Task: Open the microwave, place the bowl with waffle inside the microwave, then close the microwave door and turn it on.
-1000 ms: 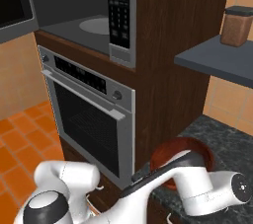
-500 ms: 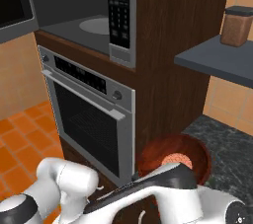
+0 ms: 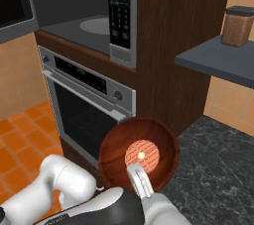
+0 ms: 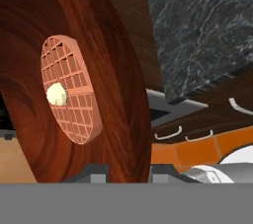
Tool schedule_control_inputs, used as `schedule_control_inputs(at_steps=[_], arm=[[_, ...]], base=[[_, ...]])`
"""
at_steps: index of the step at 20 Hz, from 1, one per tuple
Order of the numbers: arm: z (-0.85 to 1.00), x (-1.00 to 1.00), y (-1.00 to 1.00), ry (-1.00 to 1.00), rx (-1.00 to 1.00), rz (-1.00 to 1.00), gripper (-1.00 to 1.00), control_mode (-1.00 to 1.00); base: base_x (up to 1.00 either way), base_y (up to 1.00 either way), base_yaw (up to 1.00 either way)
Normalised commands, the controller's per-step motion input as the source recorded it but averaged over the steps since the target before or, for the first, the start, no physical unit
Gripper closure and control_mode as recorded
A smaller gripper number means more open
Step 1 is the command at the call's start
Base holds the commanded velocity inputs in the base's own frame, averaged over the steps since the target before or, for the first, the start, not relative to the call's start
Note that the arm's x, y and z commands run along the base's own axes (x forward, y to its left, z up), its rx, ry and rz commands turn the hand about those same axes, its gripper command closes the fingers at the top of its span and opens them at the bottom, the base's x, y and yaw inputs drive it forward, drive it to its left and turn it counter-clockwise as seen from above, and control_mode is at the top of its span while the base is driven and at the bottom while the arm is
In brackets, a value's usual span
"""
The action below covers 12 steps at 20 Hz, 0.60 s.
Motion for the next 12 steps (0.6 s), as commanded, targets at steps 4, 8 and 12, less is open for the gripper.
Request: schedule_control_inputs(at_steps=[4,8,12], arm=[[0.58,0.00,1.00,-0.02,0.00,0.00,1.00,-1.00],[0.54,0.00,1.00,0.00,0.00,0.00,1.00,-1.00],[0.70,0.00,1.00,0.00,0.00,0.00,1.00,-1.00]], base=[[0.00,0.00,0.00],[0.00,0.00,0.00],[0.00,0.00,0.00]])
